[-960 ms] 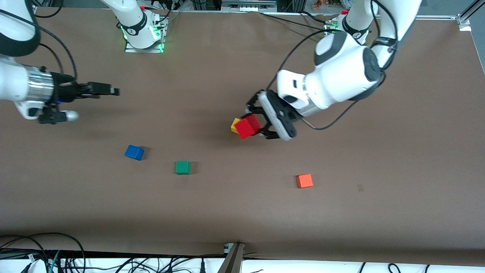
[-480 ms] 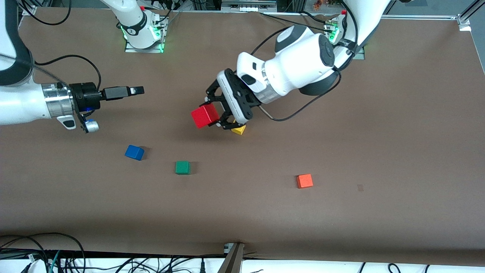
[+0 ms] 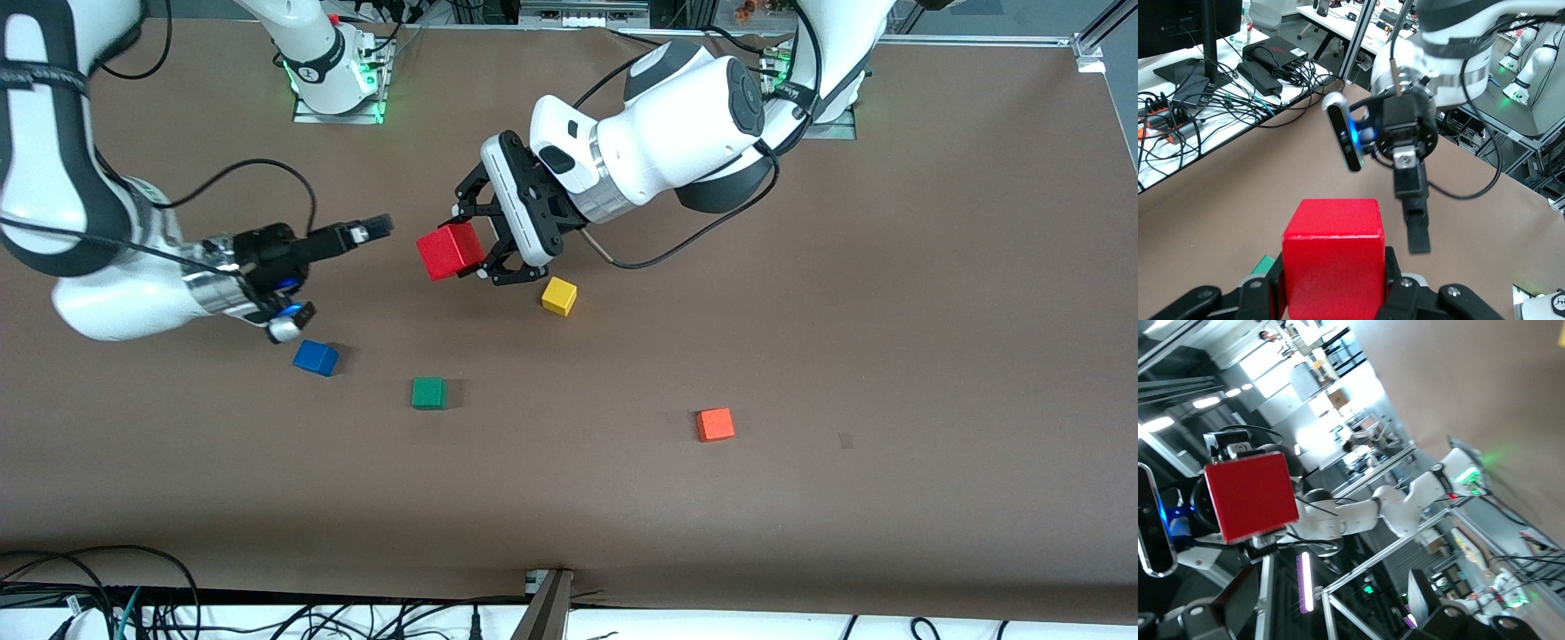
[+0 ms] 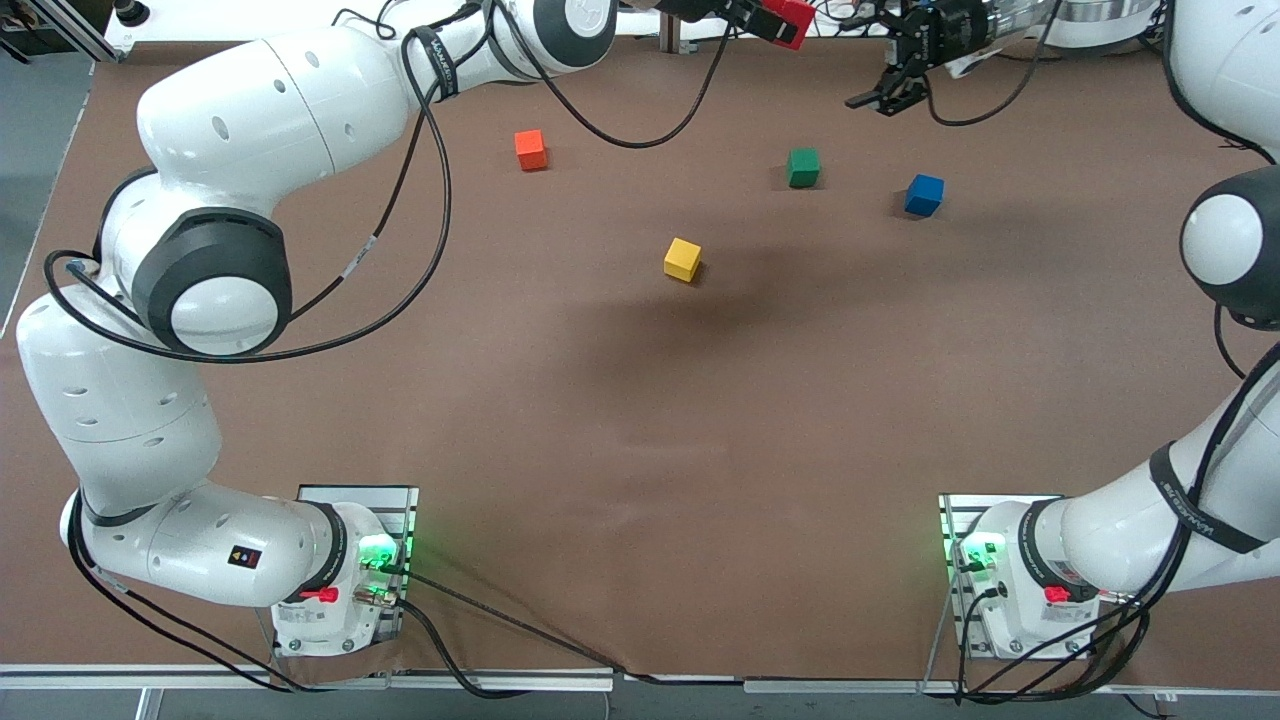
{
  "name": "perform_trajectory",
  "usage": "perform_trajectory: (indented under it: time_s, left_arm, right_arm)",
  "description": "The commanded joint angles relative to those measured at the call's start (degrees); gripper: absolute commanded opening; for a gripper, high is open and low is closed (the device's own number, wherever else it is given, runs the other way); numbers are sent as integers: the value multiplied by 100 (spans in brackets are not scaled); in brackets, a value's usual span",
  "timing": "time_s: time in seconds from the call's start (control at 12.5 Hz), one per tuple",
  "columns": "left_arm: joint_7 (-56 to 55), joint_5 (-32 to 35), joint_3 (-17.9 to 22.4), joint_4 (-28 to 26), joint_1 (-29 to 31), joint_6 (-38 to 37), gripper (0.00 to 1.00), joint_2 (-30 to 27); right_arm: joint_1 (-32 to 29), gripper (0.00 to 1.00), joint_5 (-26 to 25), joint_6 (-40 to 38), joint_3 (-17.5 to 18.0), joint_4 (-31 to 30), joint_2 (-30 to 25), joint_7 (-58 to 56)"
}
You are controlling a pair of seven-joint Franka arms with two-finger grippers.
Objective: Pass red block to right arm, stack on blue
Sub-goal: 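Grasp the red cube with the right gripper from the left gripper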
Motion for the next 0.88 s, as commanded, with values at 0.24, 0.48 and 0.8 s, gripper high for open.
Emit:
perform_trajectory:
  time_s: [0.24,0.48,0.8]
  left_arm:
    - [78,-146,9,377,-135,0,0,187]
    - [78,-146,9,421,-144,0,0,240]
    - [78,-146,9,535,-161,0,0,275]
  right_arm:
    - [87,100,1507,-105,42,-36,387,-444]
    - [132,100,1833,18,42,-28,422,-445]
    - [447,100,2211,491,51,16,431,-445]
